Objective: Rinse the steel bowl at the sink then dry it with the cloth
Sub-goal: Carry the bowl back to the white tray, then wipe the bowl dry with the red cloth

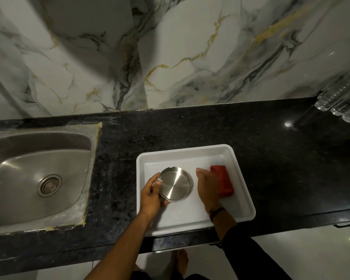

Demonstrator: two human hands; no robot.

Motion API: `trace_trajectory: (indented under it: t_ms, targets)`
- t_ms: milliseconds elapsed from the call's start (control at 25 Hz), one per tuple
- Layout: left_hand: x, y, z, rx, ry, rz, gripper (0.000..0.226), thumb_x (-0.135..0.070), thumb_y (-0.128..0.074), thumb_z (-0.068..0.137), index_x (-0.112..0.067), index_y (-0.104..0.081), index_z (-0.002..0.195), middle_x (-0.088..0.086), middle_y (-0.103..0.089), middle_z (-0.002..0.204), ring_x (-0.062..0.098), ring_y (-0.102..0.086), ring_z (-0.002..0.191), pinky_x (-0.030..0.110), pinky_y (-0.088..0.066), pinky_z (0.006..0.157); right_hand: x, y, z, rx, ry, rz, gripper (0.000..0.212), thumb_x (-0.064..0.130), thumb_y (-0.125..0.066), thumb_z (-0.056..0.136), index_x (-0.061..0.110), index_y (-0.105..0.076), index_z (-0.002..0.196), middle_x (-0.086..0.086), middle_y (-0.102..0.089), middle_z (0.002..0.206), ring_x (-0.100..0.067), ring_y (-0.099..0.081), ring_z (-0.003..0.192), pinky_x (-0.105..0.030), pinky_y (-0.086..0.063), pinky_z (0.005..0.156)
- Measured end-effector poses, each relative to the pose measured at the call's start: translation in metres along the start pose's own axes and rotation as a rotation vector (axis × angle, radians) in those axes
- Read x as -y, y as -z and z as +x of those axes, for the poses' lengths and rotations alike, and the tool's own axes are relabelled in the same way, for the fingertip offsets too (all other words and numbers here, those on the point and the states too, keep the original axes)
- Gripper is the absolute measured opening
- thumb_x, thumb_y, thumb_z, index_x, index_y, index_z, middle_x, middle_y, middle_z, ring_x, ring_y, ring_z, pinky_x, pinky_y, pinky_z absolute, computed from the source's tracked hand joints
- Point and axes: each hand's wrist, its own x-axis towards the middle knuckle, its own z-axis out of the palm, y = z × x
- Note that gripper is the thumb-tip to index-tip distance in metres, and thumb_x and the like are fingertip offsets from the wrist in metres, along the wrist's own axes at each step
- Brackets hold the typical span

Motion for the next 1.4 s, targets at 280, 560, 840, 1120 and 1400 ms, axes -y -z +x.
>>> trace_trajectory:
  t_ms: [280, 560, 840, 1120, 1400]
  targets:
    - [0.012, -0.001, 0.007, -0.052, -0.031, 0.017, 0.038, -0.024, -0.042, 0.115, -0.004, -0.071, 0.129, 0.004, -0.072, 0.108, 0.026, -0.064, 0.111, 0.04, -0.058, 0.093, -0.014, 0.041, 0.026, 0.028, -0.227, -0.833, 0.077, 0.046, -0.061, 0.101, 0.017, -0.027, 0.164, -0.018, -0.044, 0.157, -0.043, -0.049, 0.141, -0.06, -0.043, 0.115]
    - [0.011, -0.001, 0.007, -0.121, -0.127, 0.038, 0.03, -0.034, -0.043, 0.115, -0.028, -0.07, 0.124, 0.0, -0.074, 0.12, 0.028, -0.067, 0.12, 0.062, -0.056, 0.107, -0.016, 0.054, 0.039, 0.006, -0.192, -0.569, 0.061, 0.036, -0.081, 0.091, 0.007, -0.061, 0.141, -0.016, -0.068, 0.14, -0.038, -0.065, 0.13, -0.049, -0.051, 0.113]
    - [0.008, 0.002, 0.0, -0.146, -0.257, 0.122, 0.034, -0.028, -0.042, 0.116, -0.03, -0.073, 0.132, -0.025, -0.075, 0.12, 0.004, -0.067, 0.118, 0.058, -0.057, 0.109, 0.027, 0.067, -0.022, -0.031, 0.269, 0.004, 0.037, 0.016, -0.079, 0.092, 0.016, -0.069, 0.128, 0.006, -0.077, 0.124, -0.016, -0.073, 0.118, -0.04, -0.058, 0.104]
    - [0.006, -0.015, -0.006, -0.129, -0.349, 0.258, 0.041, -0.02, -0.038, 0.116, -0.029, -0.074, 0.134, -0.017, -0.081, 0.111, 0.008, -0.076, 0.102, 0.043, -0.064, 0.094, 0.076, -0.017, -0.071, 0.13, 0.561, -0.808, 0.022, 0.025, -0.06, 0.1, 0.023, -0.073, 0.118, -0.005, -0.08, 0.108, -0.03, -0.076, 0.102, -0.04, -0.062, 0.081]
    - [0.009, -0.015, -0.01, -0.084, -0.282, 0.259, 0.043, -0.026, -0.037, 0.117, -0.021, -0.08, 0.112, 0.006, -0.083, 0.096, 0.036, -0.078, 0.096, 0.053, -0.067, 0.078, 0.061, -0.041, -0.063, 0.131, 0.357, -0.607, 0.022, 0.022, -0.055, 0.099, 0.016, -0.074, 0.091, -0.006, -0.079, 0.093, -0.03, -0.075, 0.088, -0.031, -0.044, 0.065]
